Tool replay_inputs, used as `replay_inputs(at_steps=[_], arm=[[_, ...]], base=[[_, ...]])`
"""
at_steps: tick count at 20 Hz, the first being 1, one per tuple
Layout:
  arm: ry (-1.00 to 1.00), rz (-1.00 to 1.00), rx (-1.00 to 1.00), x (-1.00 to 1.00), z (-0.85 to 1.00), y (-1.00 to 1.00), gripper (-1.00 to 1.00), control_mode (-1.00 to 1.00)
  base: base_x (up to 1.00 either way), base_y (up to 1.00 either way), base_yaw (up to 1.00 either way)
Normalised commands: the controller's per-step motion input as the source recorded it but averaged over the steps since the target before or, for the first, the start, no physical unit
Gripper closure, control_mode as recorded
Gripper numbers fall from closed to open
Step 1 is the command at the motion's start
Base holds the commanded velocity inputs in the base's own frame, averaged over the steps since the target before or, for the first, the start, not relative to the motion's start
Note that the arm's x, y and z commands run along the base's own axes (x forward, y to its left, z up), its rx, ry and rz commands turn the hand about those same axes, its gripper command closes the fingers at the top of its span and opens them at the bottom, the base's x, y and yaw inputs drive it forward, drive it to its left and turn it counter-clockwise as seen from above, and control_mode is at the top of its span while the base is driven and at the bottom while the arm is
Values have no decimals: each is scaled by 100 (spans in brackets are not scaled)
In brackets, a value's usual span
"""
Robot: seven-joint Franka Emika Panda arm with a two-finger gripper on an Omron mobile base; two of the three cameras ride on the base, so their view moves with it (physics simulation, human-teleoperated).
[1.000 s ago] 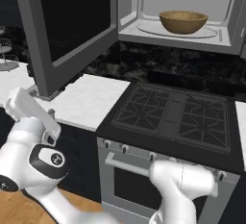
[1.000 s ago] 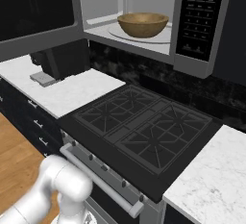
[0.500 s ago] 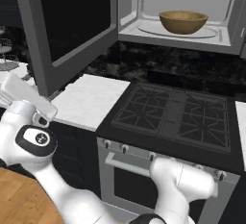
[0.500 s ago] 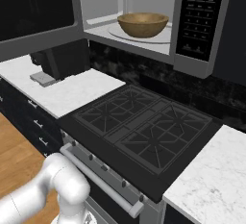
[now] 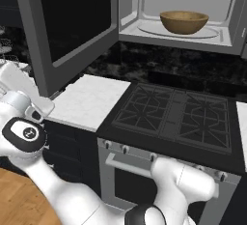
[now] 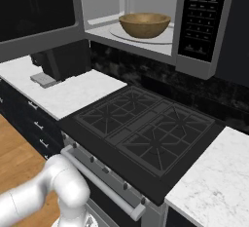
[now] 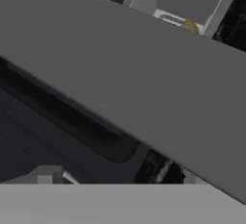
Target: Pick the lime from the sink and place it in the bowl. Then pick the bowl and place it in the microwave. Then close the microwave door and press the start button.
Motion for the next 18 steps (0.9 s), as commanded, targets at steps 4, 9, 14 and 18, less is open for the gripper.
replay_inputs(at_steps=[4, 9, 14, 18], arm=[[-6, 0, 22, 11, 8, -42, -100, -100], [-9, 2, 24, 26, 1, -56, -100, -100], [-19, 5, 30, -16, 13, -82, -100, -100], [-25, 5, 32, -48, 19, -89, -100, -100]], base=[[0, 0, 0], [0, 0, 0], [0, 0, 0], [0, 0, 0]])
